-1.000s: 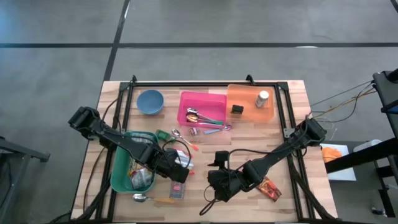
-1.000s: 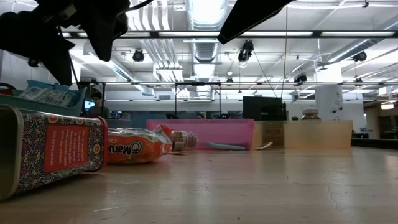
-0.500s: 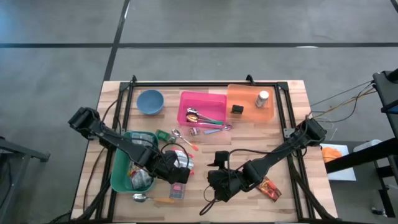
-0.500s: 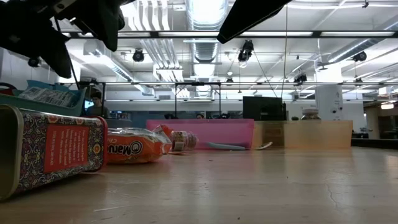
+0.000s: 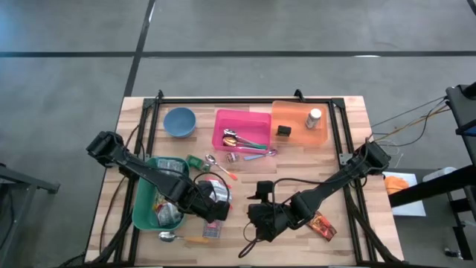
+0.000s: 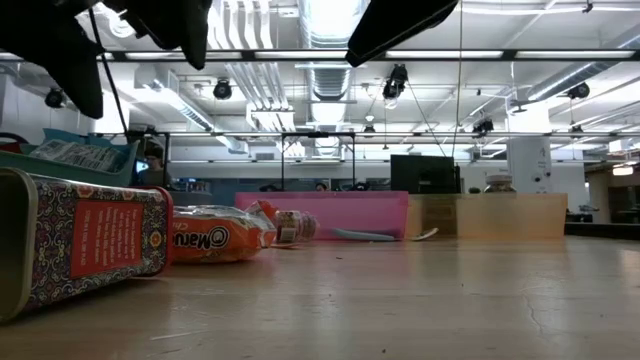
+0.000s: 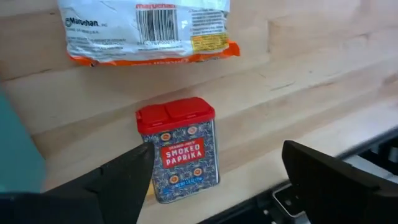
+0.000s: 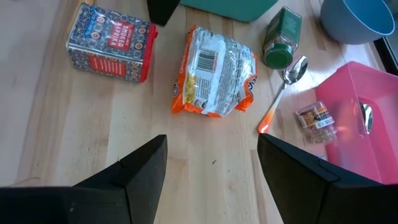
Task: Pick & Place Food Item
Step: Put the red spice can into the orange bin
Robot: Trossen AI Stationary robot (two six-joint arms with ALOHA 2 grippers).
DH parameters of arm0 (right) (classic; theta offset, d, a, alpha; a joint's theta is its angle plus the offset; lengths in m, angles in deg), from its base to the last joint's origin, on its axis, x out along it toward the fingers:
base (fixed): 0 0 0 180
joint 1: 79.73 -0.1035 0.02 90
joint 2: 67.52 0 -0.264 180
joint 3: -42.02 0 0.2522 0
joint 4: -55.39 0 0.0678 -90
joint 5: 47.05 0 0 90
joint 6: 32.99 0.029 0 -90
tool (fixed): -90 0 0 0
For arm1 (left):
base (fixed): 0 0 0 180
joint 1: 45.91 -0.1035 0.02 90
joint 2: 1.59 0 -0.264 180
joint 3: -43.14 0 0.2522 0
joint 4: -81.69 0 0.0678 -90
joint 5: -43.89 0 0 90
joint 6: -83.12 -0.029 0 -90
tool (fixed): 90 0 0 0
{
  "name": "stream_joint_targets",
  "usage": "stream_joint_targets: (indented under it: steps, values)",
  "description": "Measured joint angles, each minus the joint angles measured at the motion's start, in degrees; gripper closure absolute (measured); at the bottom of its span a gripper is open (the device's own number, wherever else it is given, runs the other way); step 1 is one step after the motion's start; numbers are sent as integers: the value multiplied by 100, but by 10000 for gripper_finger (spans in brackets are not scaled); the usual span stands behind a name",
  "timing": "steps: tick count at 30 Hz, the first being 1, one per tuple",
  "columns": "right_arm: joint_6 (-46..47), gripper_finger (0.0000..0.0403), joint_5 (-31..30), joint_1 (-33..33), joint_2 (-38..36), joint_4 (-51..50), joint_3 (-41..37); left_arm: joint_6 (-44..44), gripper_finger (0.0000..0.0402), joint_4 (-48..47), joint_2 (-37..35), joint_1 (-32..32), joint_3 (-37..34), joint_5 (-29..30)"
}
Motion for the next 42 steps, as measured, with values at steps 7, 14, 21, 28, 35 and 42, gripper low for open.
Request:
stream_joint_targets:
  steps: [7, 14, 21, 28, 35, 42]
  values:
    - [0, 155, 0, 0, 2, 17, 0, 23, 30, -1003, 580, 11, 914, -107]
    - [0, 155, 0, 0, 2, 14, 0, 177, 30, -950, 906, 53, 844, -169]
    - [0, 155, 0, 0, 2, 19, 0, 301, 29, -754, 1154, 79, 574, -481]
    - [0, 155, 0, 0, 2, 19, 0, 255, 29, -566, 1179, 95, 530, -519]
    - [0, 155, 0, 0, 2, 21, 0, 256, 29, -389, 1309, 101, 509, -518]
    - [0, 155, 0, 0, 2, 21, 0, 256, 29, -308, 1341, 116, 507, -518]
